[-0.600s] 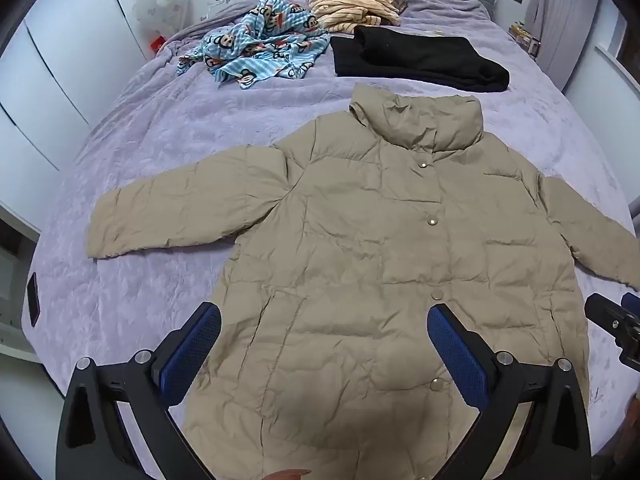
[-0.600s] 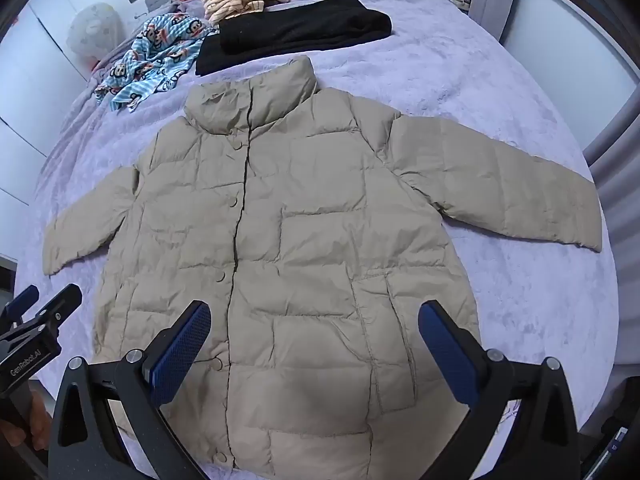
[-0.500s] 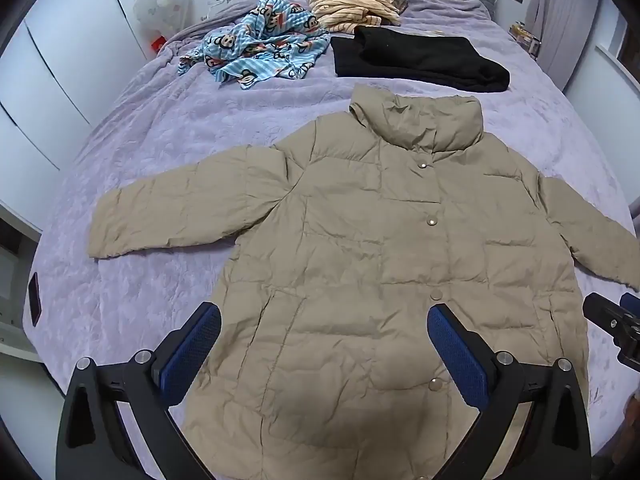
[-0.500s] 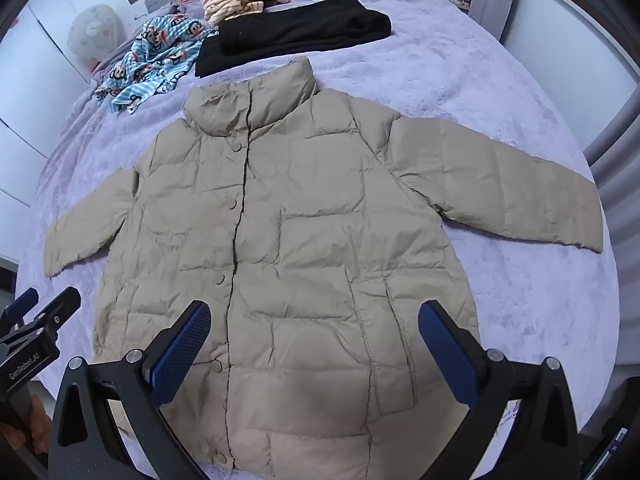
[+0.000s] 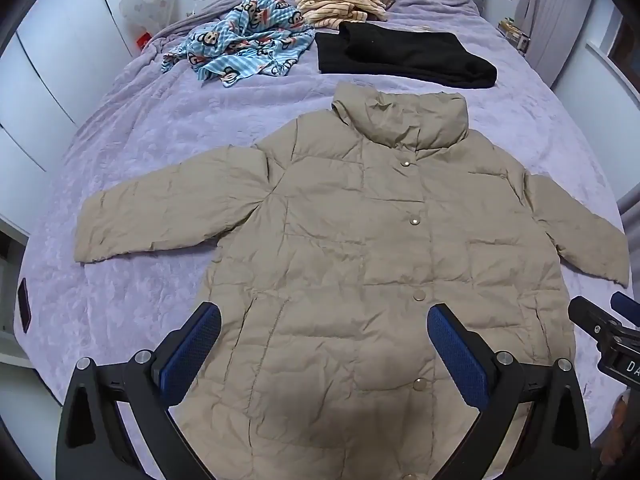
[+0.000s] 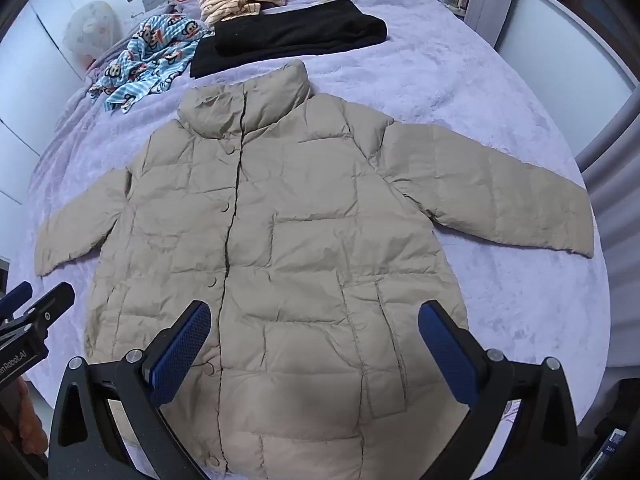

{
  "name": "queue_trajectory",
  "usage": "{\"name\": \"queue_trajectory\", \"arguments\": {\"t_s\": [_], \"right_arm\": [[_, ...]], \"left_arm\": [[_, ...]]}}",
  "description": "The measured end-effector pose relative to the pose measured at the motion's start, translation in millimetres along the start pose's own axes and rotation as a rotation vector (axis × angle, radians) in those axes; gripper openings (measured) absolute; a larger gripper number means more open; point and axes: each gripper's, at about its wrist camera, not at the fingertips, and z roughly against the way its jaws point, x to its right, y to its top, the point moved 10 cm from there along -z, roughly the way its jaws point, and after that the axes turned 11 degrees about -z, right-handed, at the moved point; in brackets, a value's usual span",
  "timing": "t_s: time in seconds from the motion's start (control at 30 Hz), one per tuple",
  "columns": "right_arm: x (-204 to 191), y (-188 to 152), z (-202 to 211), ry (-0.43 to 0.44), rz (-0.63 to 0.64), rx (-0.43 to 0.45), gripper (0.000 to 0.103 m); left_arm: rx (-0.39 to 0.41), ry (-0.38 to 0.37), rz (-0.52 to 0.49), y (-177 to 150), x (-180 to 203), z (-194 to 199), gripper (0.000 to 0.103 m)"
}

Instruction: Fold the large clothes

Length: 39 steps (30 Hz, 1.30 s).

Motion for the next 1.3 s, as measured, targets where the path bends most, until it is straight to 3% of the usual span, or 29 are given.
{"name": "queue_trajectory", "arguments": {"t_s": [1.3], "right_arm": [[0.8, 2.8, -5.3, -0.022, 0.017, -0.002, 0.103]], "left_arm": [[-0.022, -0.029, 0.001, 0.6, 8.6, -10.5, 0.103]]}}
